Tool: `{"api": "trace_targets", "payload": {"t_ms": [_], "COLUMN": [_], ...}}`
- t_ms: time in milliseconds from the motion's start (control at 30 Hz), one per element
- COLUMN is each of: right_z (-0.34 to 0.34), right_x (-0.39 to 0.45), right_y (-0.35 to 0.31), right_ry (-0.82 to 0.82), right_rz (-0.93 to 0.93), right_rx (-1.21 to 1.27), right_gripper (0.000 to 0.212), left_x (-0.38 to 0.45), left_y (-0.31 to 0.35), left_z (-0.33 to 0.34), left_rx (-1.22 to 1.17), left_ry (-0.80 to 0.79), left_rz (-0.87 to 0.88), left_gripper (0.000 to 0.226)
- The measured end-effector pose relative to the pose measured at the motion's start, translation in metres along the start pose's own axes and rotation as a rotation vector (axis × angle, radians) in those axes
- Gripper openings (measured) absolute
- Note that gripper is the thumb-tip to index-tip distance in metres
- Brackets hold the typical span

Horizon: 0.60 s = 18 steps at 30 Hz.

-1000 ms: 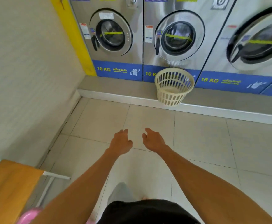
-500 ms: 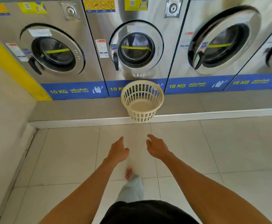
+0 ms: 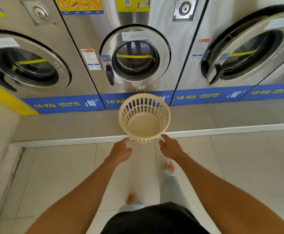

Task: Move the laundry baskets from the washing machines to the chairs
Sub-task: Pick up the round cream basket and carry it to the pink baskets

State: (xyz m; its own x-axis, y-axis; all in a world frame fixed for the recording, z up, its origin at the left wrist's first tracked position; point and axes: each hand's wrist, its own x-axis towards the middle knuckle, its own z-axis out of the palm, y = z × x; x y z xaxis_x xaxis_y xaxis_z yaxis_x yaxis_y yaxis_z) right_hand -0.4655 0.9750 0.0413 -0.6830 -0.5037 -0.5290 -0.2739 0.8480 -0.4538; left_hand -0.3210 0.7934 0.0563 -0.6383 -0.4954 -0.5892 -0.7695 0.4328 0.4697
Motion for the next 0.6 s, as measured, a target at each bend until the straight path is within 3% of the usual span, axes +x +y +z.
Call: {"api": "trace_targets", "payload": {"t_ms": [400, 600], "right_z": [-0.098, -0.109], "right_x": [0.206, 0.270], "right_y": [0.006, 0.020], "right_ry": [-0.205, -0.305], "right_rz": [-0.108, -0.079], "right_rx": [-0.173, -0.275], "right_gripper": [0.049, 0.050], "left_x": [0.137, 0.178], "left_y": [0.047, 0.062], "left_z": [-0.006, 0.007], "left_rx": [-0.204, -0.311], "left_ry": [0.091, 0.099], "left_rz": [-0.360, -0.469], "left_gripper": [0.058, 0.061]}}
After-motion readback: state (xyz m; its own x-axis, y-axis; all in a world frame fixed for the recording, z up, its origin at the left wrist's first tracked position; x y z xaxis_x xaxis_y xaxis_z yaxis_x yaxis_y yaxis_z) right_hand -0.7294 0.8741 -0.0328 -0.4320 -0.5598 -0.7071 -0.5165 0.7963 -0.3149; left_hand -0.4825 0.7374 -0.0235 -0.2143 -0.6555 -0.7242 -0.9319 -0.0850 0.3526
